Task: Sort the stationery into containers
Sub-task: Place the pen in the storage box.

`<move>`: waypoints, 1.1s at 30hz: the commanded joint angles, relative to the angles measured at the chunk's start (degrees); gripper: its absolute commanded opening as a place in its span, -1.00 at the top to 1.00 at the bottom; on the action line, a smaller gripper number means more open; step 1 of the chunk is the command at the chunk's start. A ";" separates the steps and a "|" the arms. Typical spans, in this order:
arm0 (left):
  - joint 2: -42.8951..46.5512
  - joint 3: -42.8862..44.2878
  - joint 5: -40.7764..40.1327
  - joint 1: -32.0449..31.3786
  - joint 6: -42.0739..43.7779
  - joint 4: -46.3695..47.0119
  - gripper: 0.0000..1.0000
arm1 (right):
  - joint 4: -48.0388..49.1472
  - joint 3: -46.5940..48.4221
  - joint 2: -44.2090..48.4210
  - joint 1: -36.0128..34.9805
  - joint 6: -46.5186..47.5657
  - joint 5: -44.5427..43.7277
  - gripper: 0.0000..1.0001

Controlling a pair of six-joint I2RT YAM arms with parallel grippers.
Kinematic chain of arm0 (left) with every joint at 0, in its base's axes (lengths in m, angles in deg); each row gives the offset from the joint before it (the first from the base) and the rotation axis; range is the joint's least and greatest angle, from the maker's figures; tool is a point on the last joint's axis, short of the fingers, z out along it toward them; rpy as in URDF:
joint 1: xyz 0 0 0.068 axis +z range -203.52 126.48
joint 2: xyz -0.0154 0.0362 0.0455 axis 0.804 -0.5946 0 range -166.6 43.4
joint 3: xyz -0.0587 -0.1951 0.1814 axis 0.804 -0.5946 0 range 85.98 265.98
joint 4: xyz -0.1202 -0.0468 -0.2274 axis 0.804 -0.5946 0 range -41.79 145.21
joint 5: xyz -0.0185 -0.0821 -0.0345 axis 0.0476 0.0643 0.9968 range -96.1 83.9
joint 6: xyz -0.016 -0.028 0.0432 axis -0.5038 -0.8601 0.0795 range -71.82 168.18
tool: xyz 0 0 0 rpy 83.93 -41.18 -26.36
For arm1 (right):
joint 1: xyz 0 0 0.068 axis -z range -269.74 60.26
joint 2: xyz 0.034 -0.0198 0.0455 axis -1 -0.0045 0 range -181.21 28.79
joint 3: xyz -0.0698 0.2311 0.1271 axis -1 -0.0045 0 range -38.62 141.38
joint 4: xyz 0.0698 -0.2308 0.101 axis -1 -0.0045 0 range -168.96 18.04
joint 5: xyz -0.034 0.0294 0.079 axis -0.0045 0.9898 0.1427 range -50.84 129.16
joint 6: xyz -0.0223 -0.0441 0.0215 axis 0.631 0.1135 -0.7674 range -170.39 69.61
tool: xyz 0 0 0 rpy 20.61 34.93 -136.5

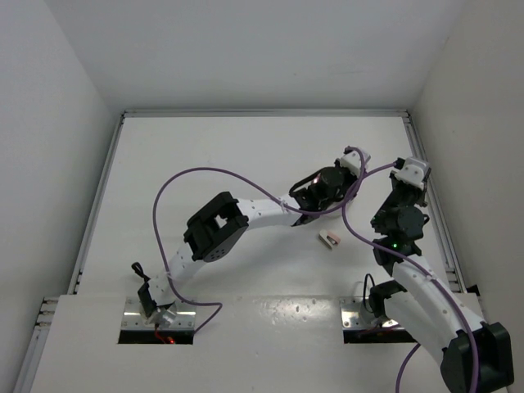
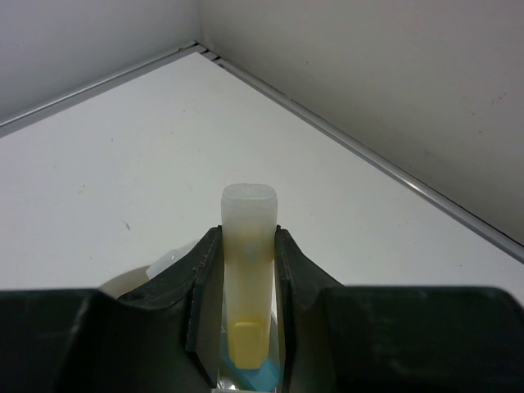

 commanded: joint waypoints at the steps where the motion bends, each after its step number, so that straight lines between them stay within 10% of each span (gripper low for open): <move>1: -0.10 -2.15 -0.13 1.01 -1.56 2.63 1.00 | 3.88 0.40 0.65 -0.01 -0.45 0.64 1.00; 33: -0.71 -10.42 -0.84 -0.13 -2.70 1.85 1.00 | 5.46 -0.13 1.18 -0.01 -0.45 1.17 1.00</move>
